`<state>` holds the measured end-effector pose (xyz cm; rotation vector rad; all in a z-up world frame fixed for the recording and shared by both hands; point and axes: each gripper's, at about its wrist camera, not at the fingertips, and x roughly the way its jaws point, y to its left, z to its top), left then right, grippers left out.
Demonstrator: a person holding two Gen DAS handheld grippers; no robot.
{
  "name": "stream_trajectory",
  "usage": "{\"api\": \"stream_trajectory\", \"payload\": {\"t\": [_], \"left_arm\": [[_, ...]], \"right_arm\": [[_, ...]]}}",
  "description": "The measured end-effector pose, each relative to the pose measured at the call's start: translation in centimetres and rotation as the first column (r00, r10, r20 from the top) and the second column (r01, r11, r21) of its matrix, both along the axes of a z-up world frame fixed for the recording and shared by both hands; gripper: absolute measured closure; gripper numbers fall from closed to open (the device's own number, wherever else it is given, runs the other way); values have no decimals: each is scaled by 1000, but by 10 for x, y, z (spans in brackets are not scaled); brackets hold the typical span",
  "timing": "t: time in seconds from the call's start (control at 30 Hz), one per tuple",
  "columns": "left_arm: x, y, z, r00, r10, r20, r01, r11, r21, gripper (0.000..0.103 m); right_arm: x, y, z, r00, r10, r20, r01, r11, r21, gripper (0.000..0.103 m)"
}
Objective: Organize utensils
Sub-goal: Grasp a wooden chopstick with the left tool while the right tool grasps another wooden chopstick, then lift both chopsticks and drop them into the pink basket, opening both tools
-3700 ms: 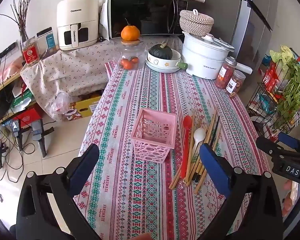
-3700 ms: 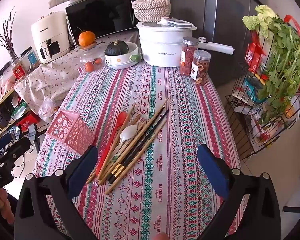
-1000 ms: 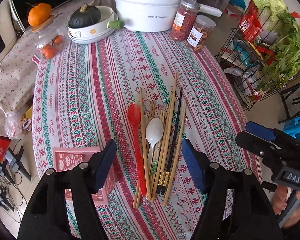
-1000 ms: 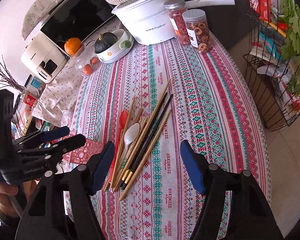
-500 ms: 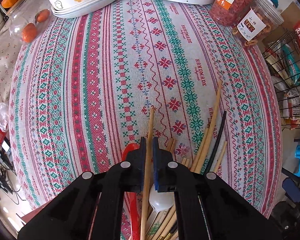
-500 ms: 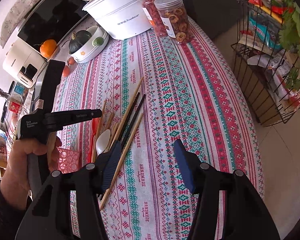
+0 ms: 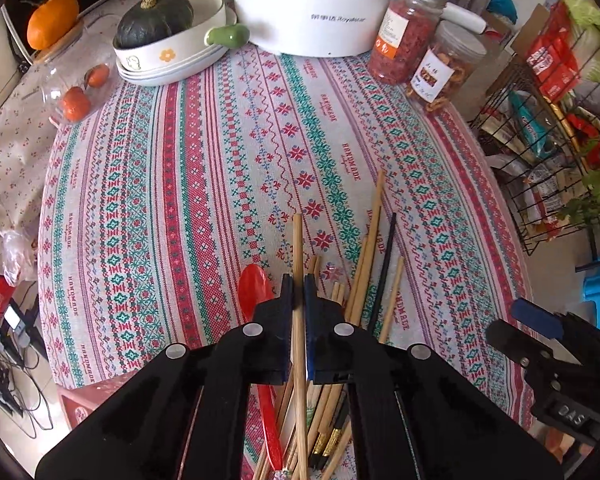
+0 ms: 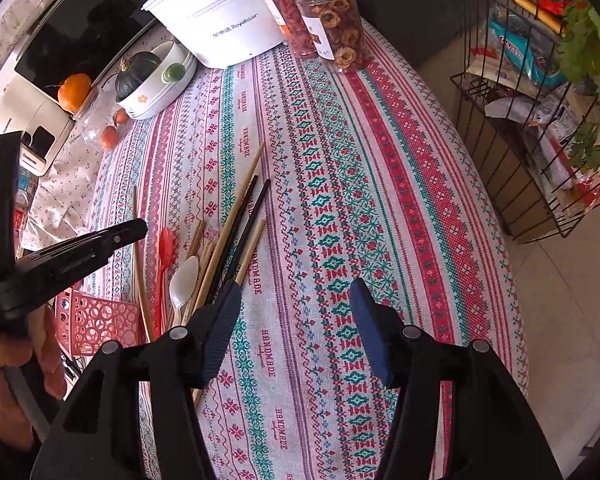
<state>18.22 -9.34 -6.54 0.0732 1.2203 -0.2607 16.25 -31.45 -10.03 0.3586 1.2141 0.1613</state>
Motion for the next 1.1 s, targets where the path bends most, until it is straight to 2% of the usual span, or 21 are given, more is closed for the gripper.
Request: {"api": "stream_trajectory", "payload": {"t": [0.1, 0.2, 0.43, 0.5, 0.57, 0.67, 0.73, 0.9, 1.1], "left_arm": [[-46, 7, 35, 992, -59, 108, 64, 997, -46, 99], [-77, 21, 55, 979, -77, 188, 94, 992, -87, 99], [-125, 59, 68, 950, -8, 311, 66, 982, -178, 99], [-131, 69, 68, 946, 15, 325, 58, 975, -213, 99], [-129, 73, 68, 944, 3, 330, 72, 974, -213, 98], [-130, 78, 66, 939, 3, 343, 74, 974, -212, 98], [-132, 82, 66, 939, 4, 343, 77, 972, -224, 98], [-140, 91, 65, 938, 3, 347, 85, 968, -238, 98], [-150, 99, 70, 932, 10, 362, 88, 964, -252, 99]], "right_arm": [[4, 22, -6, 998, 59, 6, -59, 997, -40, 47], [10, 40, -17, 996, 82, -21, -84, 994, -77, 48], [25, 56, -41, 996, 37, -83, -42, 997, -59, 65], [27, 63, -46, 995, 43, -91, -50, 996, -78, 66], [29, 75, -52, 992, 65, -111, -78, 990, -115, 67], [29, 93, -52, 990, 111, -89, -130, 961, -246, 75], [28, 102, -53, 988, 124, -87, -146, 938, -314, 85], [24, 96, -55, 992, 96, -83, -116, 952, -284, 96], [8, 81, -41, 995, 94, -45, -102, 965, -243, 97]]}}
